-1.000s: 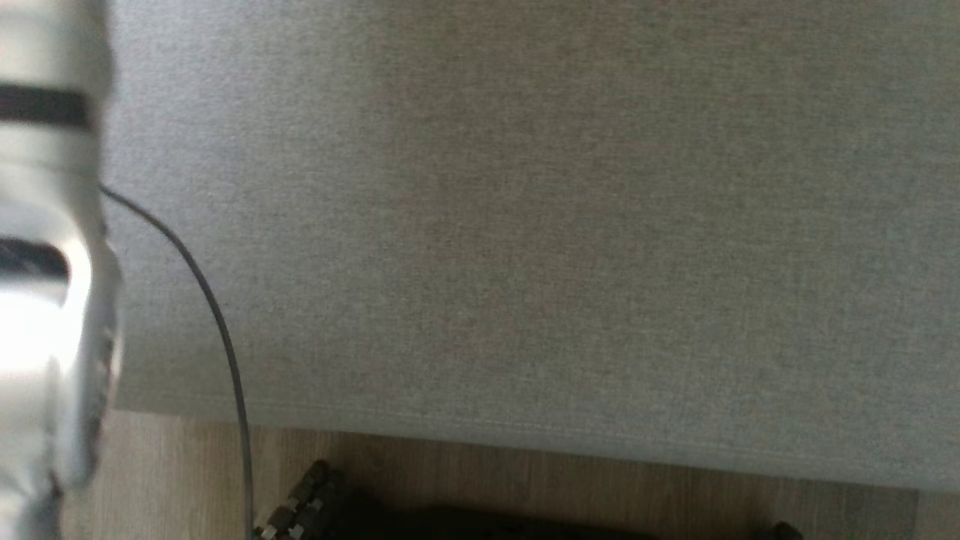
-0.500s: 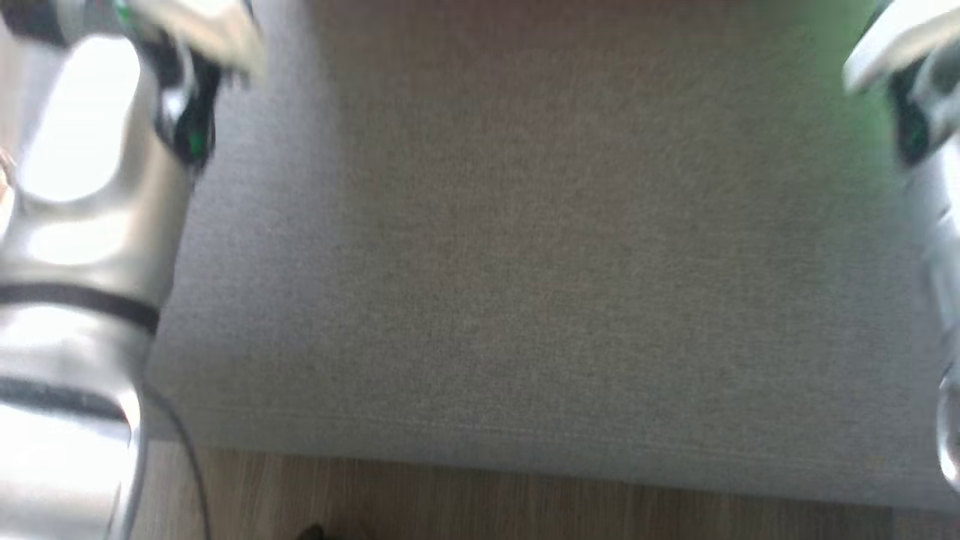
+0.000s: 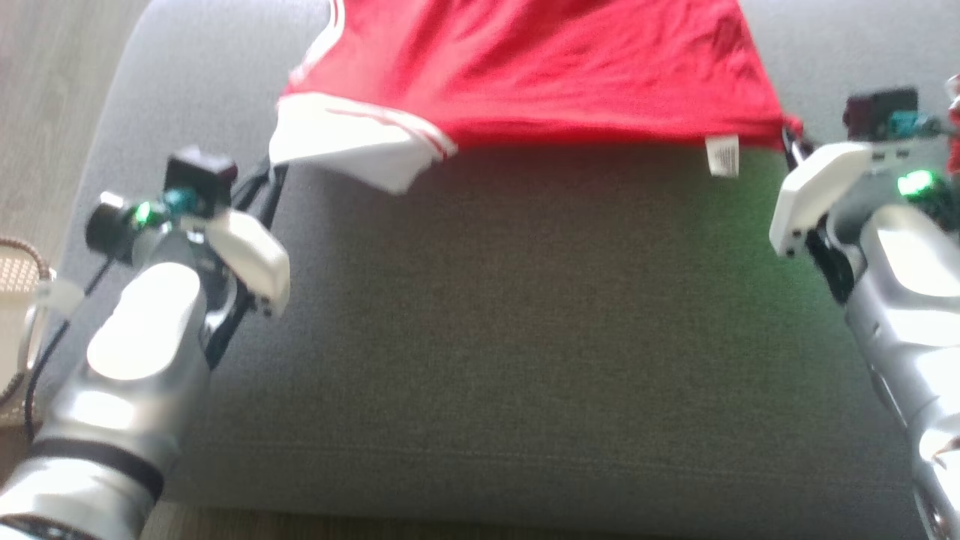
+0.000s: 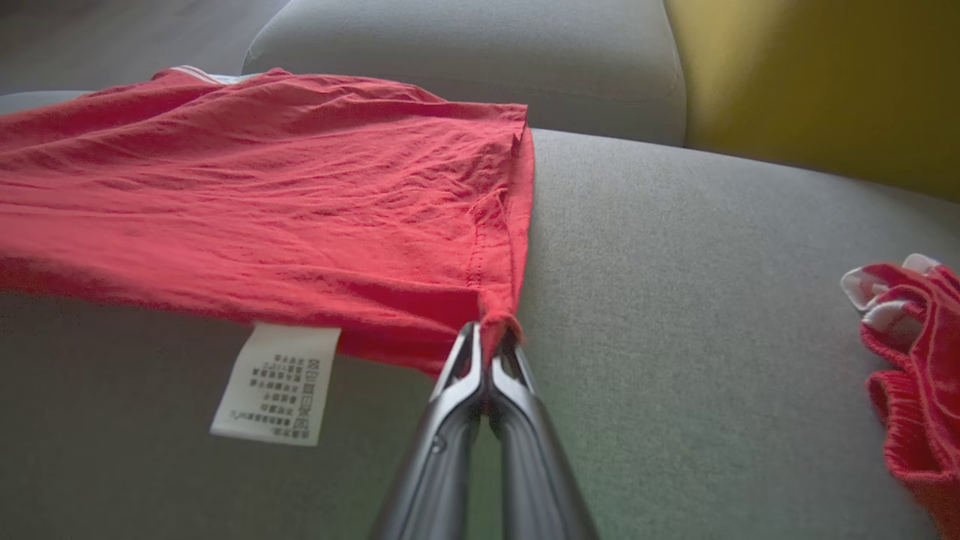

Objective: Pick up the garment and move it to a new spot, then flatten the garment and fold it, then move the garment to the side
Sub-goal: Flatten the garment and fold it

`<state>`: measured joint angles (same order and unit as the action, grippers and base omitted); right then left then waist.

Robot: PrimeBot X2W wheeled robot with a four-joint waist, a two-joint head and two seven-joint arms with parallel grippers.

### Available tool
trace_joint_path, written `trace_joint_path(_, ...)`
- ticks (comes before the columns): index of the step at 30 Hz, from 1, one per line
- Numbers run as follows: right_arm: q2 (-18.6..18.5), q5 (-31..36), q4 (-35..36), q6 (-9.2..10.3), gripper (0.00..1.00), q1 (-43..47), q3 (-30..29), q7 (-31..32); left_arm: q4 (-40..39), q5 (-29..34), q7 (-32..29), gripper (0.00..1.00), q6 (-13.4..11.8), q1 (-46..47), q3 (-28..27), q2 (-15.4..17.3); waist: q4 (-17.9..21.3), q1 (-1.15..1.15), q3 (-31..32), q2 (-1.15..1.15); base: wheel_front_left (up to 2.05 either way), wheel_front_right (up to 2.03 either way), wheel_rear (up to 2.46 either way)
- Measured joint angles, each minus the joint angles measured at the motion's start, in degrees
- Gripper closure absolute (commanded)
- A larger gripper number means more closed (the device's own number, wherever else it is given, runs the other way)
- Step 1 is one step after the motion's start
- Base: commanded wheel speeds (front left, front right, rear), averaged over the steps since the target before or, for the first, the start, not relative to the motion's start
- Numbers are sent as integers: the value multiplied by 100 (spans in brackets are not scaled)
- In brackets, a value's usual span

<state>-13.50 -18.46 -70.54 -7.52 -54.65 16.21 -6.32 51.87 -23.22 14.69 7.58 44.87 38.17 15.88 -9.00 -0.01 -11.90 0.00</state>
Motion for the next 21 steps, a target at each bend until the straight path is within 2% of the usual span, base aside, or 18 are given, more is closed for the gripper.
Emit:
trace_joint_path(12,-105,-499,-11,0,100,433,464,333,-151,38,0,100,1,-769,218,231,135,0,453,0,0,0,0)
trace_joint_path(21,-114,-1025,131,0,100,967,934,1166,-346,-23,-116,100,1,-1341,587,387,211,0,768,0,0,0,0)
